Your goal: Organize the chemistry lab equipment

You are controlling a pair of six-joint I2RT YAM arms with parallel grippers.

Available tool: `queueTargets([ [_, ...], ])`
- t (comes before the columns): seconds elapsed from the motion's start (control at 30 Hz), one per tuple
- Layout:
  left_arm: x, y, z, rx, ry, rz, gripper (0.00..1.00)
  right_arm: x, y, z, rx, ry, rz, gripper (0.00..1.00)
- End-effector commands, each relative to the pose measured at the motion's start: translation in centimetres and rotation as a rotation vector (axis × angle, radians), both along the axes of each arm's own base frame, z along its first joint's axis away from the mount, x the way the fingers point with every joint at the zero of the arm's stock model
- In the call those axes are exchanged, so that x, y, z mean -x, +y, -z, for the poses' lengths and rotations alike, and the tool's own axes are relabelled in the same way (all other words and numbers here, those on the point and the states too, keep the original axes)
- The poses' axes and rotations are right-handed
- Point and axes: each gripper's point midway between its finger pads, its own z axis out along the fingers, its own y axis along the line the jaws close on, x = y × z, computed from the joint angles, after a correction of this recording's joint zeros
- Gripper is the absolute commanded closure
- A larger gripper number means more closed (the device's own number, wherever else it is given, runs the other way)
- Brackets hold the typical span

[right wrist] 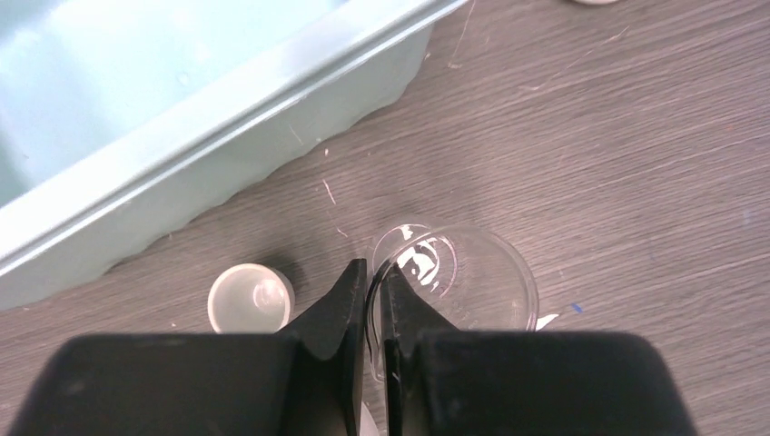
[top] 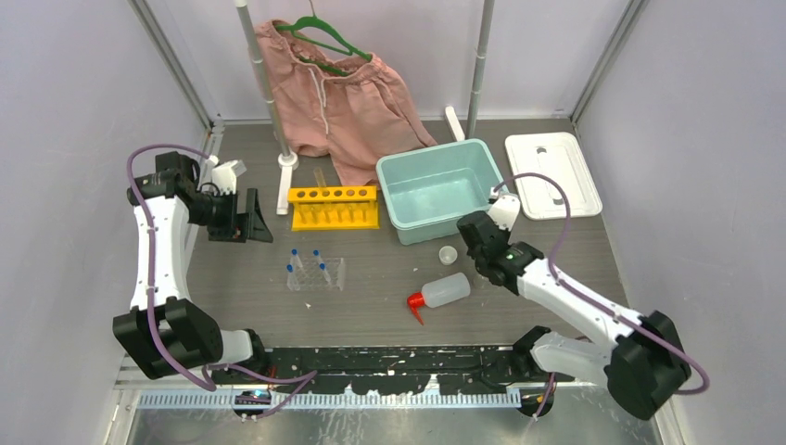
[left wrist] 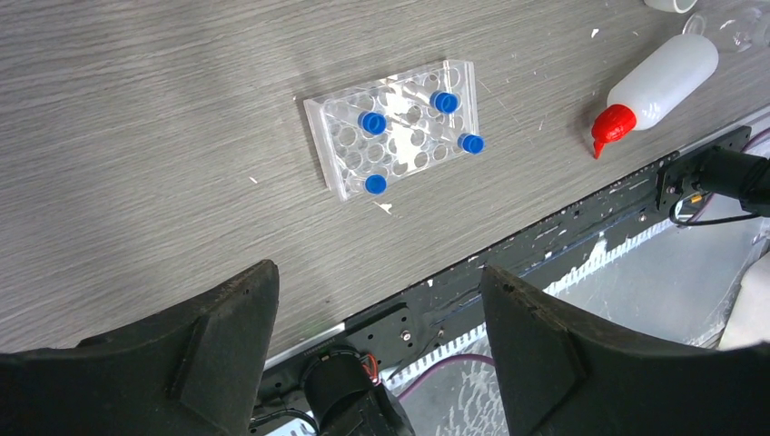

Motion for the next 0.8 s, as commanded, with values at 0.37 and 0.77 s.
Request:
queueTargets([
  [0.37,0.4,-0.8,-1.5,0.022,-0.077,0.027,0.22,0.6,-0.1,-17.9,-0.189,-0.222,0.004,0.99],
  [0.77,1.2,-1.0,-2.3,0.014,-0.082,0.052,0.27,-10.6,5.9,-18.0,-0.018,-0.063,-0.112,0.99],
])
